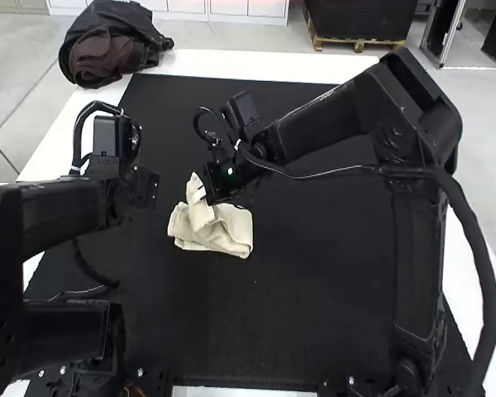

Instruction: Fold the towel.

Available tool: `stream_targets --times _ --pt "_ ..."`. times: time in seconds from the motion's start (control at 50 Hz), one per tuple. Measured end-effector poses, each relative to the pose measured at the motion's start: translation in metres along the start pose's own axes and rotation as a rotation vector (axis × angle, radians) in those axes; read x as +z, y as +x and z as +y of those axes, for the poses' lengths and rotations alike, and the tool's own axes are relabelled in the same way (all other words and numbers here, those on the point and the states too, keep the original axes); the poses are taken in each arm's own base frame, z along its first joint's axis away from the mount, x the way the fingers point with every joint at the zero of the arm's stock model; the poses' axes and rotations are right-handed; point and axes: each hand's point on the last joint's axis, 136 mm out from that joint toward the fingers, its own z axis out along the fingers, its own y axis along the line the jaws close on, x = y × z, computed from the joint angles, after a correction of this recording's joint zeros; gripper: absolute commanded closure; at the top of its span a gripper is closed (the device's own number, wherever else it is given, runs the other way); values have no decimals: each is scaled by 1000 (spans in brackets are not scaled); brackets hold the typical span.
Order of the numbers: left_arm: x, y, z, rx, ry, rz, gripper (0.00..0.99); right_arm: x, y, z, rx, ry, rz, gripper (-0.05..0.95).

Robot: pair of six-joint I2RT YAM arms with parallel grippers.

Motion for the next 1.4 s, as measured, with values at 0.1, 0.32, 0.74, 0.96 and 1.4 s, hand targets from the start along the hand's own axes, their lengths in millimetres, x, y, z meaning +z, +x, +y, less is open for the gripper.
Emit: stream_targets --times 0.1,0.32,0.74,0.96,1.4 --pt "1 3 9 -16 -25 9 38 4 -2 1 2 -3 0 852" --pt "2 3 24 -41 -66 7 38 12 -19 7 6 -36 -46 190" --pt "-7 -11 31 -46 -87 -52 38 -1 -54 8 8 -64 -120 926" --pt "-7 -11 31 -44 -88 -53 38 -20 -49 -8 49 -67 -120 921" --pt "-7 -14 32 -42 -90 -62 38 -6 -7 2 41 -137 -64 923"
